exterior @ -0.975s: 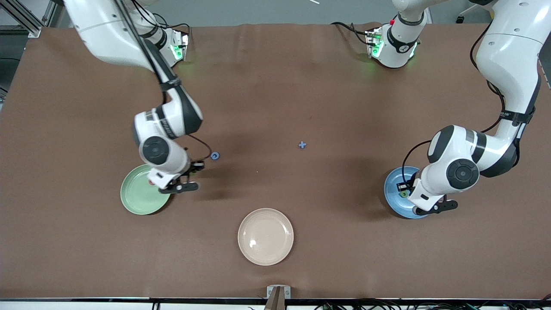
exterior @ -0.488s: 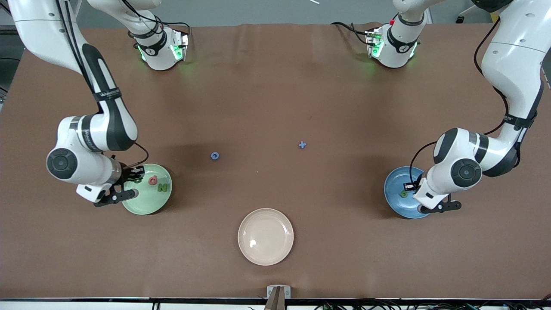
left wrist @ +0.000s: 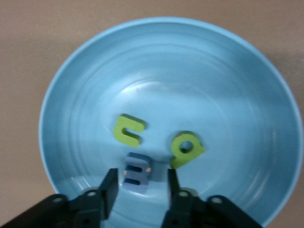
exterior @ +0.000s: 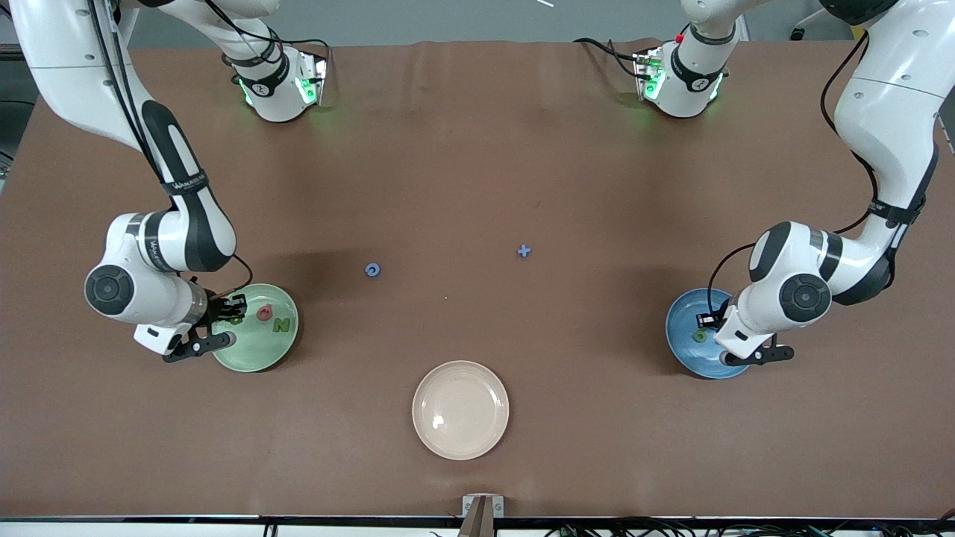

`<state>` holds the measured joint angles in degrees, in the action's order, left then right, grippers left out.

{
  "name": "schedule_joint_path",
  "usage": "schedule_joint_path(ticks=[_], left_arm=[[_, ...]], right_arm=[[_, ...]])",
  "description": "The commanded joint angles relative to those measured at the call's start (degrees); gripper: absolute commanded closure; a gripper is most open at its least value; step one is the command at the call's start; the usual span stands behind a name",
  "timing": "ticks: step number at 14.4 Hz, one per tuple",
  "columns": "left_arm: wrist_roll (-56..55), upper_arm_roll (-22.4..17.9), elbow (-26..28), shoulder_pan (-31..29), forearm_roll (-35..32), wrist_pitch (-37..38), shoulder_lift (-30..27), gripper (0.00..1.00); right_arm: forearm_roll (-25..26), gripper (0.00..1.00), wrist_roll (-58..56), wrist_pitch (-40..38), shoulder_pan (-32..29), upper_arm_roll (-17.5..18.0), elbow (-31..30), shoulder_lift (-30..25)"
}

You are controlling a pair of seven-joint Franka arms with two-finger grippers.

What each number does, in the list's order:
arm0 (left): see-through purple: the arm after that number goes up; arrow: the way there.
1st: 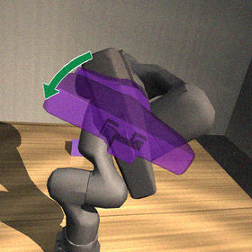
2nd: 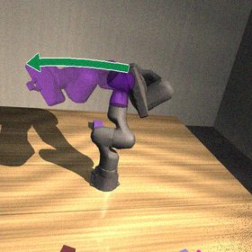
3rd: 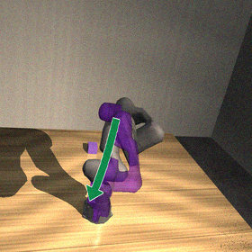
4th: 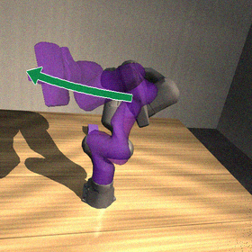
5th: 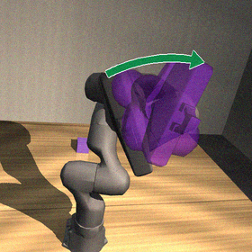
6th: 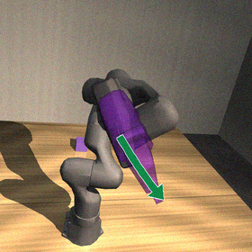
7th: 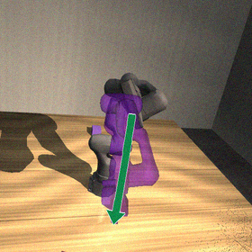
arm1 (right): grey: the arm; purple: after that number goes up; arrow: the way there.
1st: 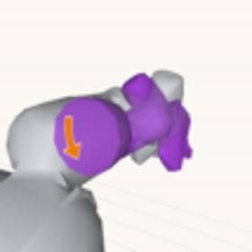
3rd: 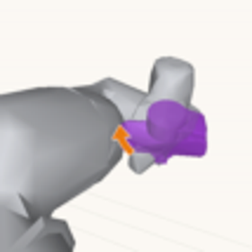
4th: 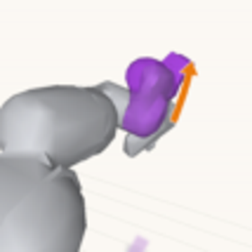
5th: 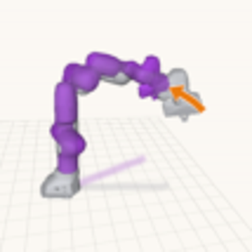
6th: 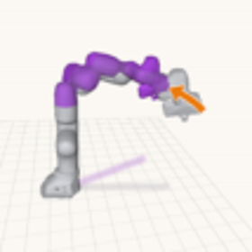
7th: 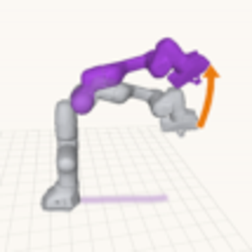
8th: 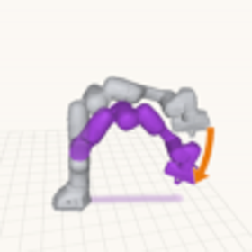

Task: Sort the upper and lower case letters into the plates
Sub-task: 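Grasp the blue x with the left gripper while the right gripper reaches the C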

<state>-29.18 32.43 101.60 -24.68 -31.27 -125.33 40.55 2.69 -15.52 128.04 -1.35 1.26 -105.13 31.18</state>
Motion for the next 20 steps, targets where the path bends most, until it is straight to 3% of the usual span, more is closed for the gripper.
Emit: schedule_joint_path(ticks=[1, 2, 3, 4, 5, 10, 17, 20], left_arm=[[-0.6, 3.8, 2.0, -0.5, -0.3, 1.7, -3.6, 0.0], [-1.0, 5.6, 2.1, -0.5, 0.1, 3.6, -4.7, 0.0], [-1.9, 7.6, 2.0, -0.5, 1.2, 5.4, -5.5, 0.0], [-3.6, 9.6, 2.0, -0.5, 2.4, 6.5, -5.9, 0.0], [-6.6, 11.9, 2.3, -0.5, 3.2, 6.7, -5.9, 0.0], [-21.3, 19.3, 6.3, 1.3, 3.2, 3.7, -5.2, 0.04], [-44.8, 19.1, 10.4, 10.8, 1.7, -6.6, -3.3, 0.13], [-56.8, 18.7, 10.0, 15.1, -5.5, -7.3, -0.6, 0.22]], right_arm=[[0.6, 0.98, -0.8, 1.1, -1.8, 1.1, -0.8, 0.1], [0.6, 0.91, -0.8, 1.0, -1.8, 1.1, -0.8, 0.2], [0.6, 0.62, -0.8, 1.1, -1.8, 1.1, -0.8, 0.2], [0.6, 0.06, -0.8, 1.2, -1.7, 1.1, -0.8, 0.2], [0.6, 0.0, -0.8, 1.0, -1.7, 1.1, -0.7, 0.2], [-2.0, 0.0, 6.9, -3.1, 0.9, 2.9, -0.6, -1.9], [-2.5, 0.0, 36.3, -2.2, 14.9, 3.0, -4.0, -4.7], [-2.5, 0.0, 43.9, 1.7, 18.3, 3.0, -6.2, -4.7]])
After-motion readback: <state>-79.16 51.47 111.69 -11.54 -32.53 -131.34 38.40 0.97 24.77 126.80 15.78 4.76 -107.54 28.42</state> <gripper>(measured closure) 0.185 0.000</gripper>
